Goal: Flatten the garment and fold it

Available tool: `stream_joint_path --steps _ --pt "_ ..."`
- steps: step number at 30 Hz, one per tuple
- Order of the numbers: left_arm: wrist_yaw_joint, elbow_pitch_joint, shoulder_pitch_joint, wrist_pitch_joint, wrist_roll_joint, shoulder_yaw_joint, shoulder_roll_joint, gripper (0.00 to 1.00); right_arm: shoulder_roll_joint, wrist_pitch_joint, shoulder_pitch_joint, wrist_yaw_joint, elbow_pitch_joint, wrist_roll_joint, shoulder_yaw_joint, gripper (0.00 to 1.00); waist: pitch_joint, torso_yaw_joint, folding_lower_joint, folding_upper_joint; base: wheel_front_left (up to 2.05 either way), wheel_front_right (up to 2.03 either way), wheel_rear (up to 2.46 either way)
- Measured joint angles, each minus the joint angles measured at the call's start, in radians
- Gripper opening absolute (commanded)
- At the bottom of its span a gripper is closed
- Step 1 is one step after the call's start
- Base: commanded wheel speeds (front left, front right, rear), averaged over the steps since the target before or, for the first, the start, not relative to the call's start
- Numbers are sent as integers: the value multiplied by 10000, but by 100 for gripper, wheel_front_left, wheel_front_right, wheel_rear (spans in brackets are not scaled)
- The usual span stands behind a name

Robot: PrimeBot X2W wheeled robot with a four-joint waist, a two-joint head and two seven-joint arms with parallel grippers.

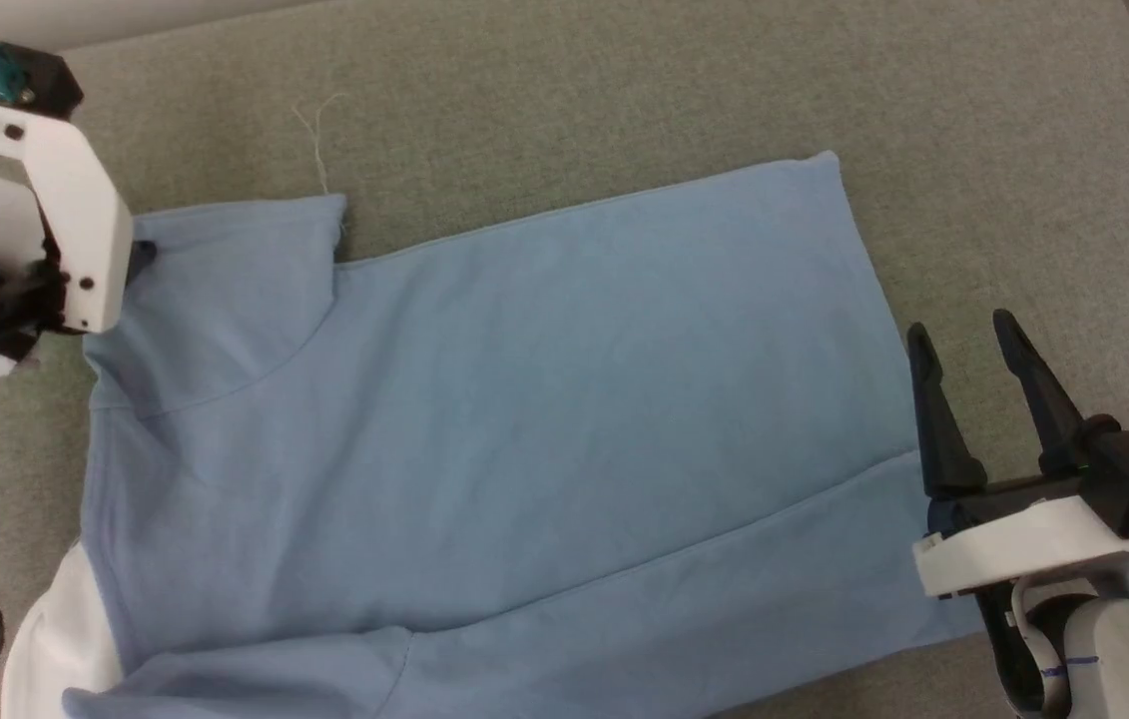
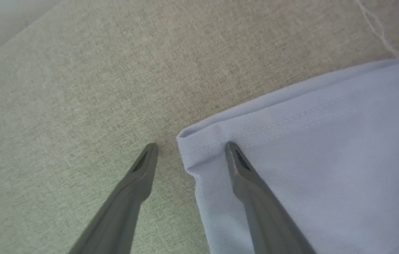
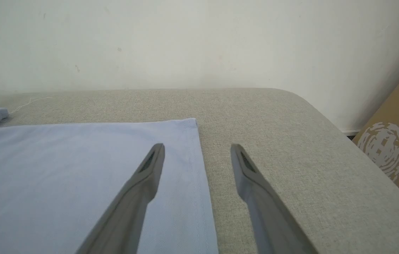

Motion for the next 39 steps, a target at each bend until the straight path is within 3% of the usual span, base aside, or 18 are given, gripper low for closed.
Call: stream_joint_path --steps 3,4,5,6,9,13,16,21,28,34,39 --pt "0 -157 -41 314 -201 -50 73 100 0 -59 -8 0 56 6 -31 100 138 -43 0 0 0 0 0" --pt "2 -236 -46 439 -364 -46 111 89 0 -63 -12 0 65 6 -40 100 173 -44 -1 0 0 0 0" --pt "2 -313 -52 489 -533 -25 142 26 0 -63 -18 0 84 6 -54 100 201 -38 -1 0 0 0 0" --pt "2 -357 -55 502 -665 6 151 0 0 -63 -30 0 105 6 -73 100 224 -23 -1 0 0 0 0" --pt "-2 -527 -35 395 -786 -23 79 0 2 -63 -103 0 192 2 -134 100 242 55 0 0 0 0 0" --pt "29 -560 180 -499 -681 -4 -31 0 6 -35 -130 0 245 -111 -226 100 64 168 1 0 0 0 0" --pt "525 -587 401 -1465 -393 52 -199 0 8 182 -123 0 209 -336 -422 100 -176 292 1 0 0 0 0" --pt "825 -1269 861 -2727 -81 13 -560 0 -207 1095 -76 -2 33 -579 -692 100 -592 709 0 0 0 0 0" --pt "1335 -2725 1738 -4470 489 -77 -742 0 -1703 3590 -201 -2 -113 479 -746 100 -1048 1554 -1 0 0 0 0" --pt "2027 -4347 2658 -4961 769 -136 -679 0 -3371 6172 -1271 0 454 1519 -293 100 -1232 2225 -1 0 0 0 0" --pt "2546 -5657 3318 -5106 861 -171 -585 0 -4491 7459 -2564 0 1375 2044 474 100 -1124 2708 -1 0 0 0 0"
